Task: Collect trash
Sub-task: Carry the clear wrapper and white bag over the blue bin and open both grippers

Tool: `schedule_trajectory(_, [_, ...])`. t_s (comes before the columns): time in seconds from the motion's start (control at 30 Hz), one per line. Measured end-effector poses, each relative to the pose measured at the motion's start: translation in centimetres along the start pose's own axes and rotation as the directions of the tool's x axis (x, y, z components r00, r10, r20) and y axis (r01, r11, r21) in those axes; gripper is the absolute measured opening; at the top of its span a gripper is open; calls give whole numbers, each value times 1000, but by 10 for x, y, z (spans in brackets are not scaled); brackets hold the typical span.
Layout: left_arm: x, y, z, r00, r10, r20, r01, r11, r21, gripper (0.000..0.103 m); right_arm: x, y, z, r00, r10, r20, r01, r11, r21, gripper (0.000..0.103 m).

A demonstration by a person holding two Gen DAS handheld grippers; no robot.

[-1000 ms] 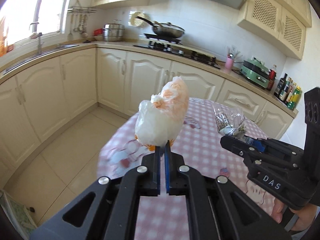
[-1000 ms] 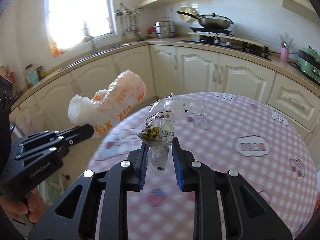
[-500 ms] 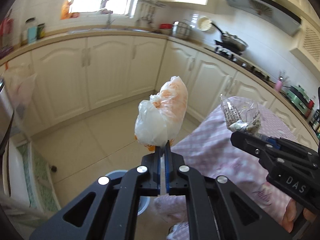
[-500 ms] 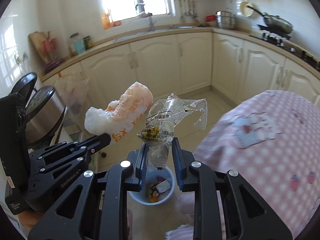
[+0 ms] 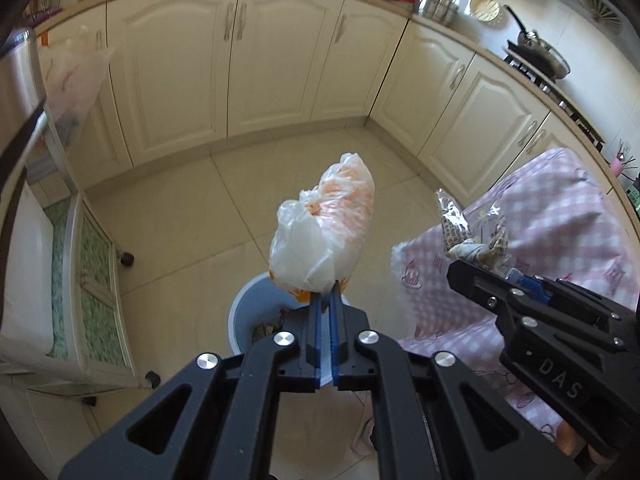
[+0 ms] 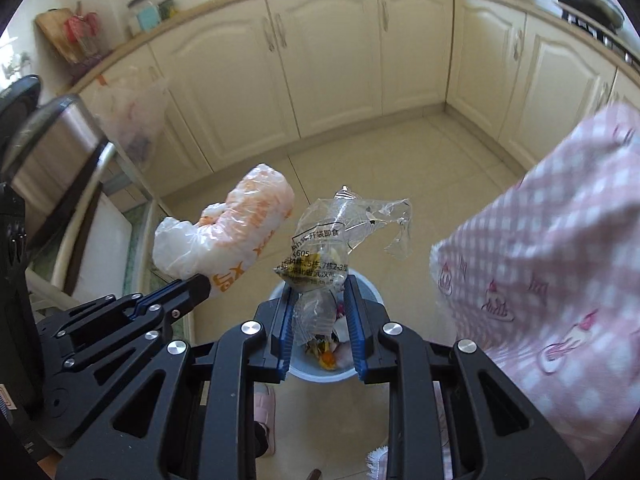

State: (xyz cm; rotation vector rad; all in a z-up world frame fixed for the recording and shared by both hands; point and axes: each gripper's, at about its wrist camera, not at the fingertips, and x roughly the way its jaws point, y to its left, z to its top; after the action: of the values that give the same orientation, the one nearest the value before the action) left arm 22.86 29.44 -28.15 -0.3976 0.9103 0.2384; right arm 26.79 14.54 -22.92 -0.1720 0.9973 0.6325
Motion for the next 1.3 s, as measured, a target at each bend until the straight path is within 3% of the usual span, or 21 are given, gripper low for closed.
schedule_trajectory(0.2, [54, 7, -6, 995, -10, -99, 8, 1000, -22, 4, 39, -15, -9, 997, -16, -71, 19, 999, 41, 22])
schedule_trajectory(0.37, [84, 14, -4, 991, -37, -130, 30, 998, -57, 6, 60, -23, -12, 995, -16, -101, 23, 997, 71, 22])
schedule_trajectory(0.4, [90, 15, -3, 990, -52, -134, 43, 997, -69, 10, 64, -25, -12, 994, -15, -109, 23, 997, 77, 22])
schedule_trajectory(0.5, [100, 21, 0, 990, -49, -131, 37, 995, -90, 37, 73, -26, -16, 992, -13, -127, 24, 996, 83, 22])
schedule_trajectory(0.6, [107, 28, 2, 989, -43, -140, 27, 993, -112, 42, 81, -26, -18, 990, -11, -141, 23, 996, 83, 22])
schedule_trajectory(0.87, [105, 43, -8, 987, -4, -164, -18, 991, -130, 60, 97, -15, -23, 984, 7, -177, 6, 997, 74, 22])
schedule_trajectory(1.13, [90, 55, -9, 987, 34, -157, -56, 989, -135, 68, 103, -3, -19, 981, 30, -190, -20, 998, 58, 24])
schedule_trajectory(1.3, [77, 60, -5, 988, 18, -156, -43, 986, -159, 70, 91, -4, -9, 988, 14, -155, -8, 999, 40, 42])
